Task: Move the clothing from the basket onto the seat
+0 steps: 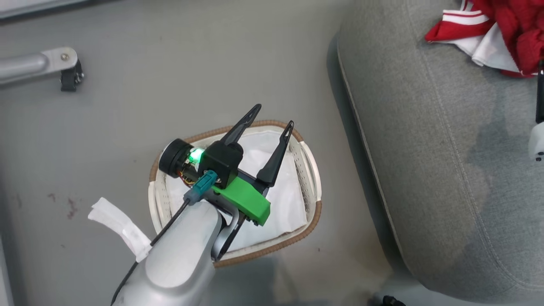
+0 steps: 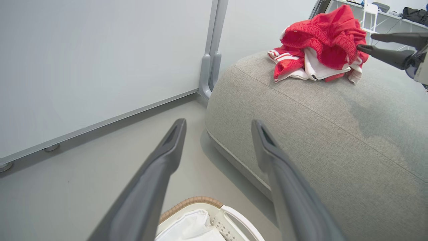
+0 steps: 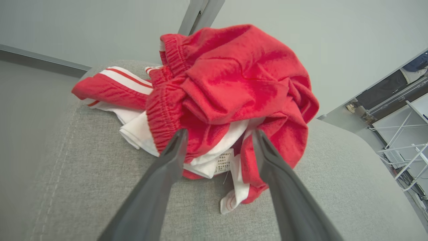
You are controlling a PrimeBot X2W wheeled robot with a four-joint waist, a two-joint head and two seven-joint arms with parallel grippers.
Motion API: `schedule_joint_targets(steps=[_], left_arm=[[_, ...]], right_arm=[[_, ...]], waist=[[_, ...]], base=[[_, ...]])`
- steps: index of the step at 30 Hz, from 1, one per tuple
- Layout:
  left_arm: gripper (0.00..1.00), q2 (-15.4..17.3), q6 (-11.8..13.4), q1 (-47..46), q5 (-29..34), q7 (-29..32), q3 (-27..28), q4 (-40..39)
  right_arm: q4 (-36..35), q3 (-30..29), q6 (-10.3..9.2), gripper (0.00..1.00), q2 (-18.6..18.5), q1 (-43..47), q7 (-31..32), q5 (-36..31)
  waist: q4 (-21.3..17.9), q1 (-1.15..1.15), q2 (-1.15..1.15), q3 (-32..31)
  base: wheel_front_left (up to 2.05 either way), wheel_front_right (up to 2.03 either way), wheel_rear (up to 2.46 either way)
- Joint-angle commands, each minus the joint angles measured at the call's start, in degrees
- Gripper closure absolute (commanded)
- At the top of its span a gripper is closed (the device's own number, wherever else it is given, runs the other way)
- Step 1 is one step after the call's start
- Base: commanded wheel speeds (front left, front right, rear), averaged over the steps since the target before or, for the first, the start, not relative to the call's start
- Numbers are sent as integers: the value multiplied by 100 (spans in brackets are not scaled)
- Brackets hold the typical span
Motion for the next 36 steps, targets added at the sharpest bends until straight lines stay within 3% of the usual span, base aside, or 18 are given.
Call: schedule_joint_targets(steps=[1, 7, 12, 26, 36], left_arm=[[0, -9, -15, 116, -62, -20, 71, -9], [0, -117, -15, 443, -158, -20, 346, -21], [0, -156, -1, 696, -208, -20, 650, -24], [0, -178, 404, 1603, -100, -13, 2088, -270], [0, -177, 324, 2306, 139, -13, 2851, -146]], right_arm=[[-25, 38, -8, 0, -88, 86, -28, 32], [-128, 196, -8, 0, -251, 111, -28, 168], [-163, 320, -8, 0, -132, -21, -28, 293], [-485, 352, -8, 0, 1291, 541, -28, 551], [-870, 588, -8, 0, 1695, 1495, -28, 780]], waist=[[82, 0, 0, -413], [324, 0, 0, -1058], [585, 0, 0, -1439], [1213, 0, 0, -2047], [1415, 0, 0, -2332]], base=[[0, 0, 0], [0, 0, 0], [0, 0, 0], [0, 0, 0], [0, 0, 0]])
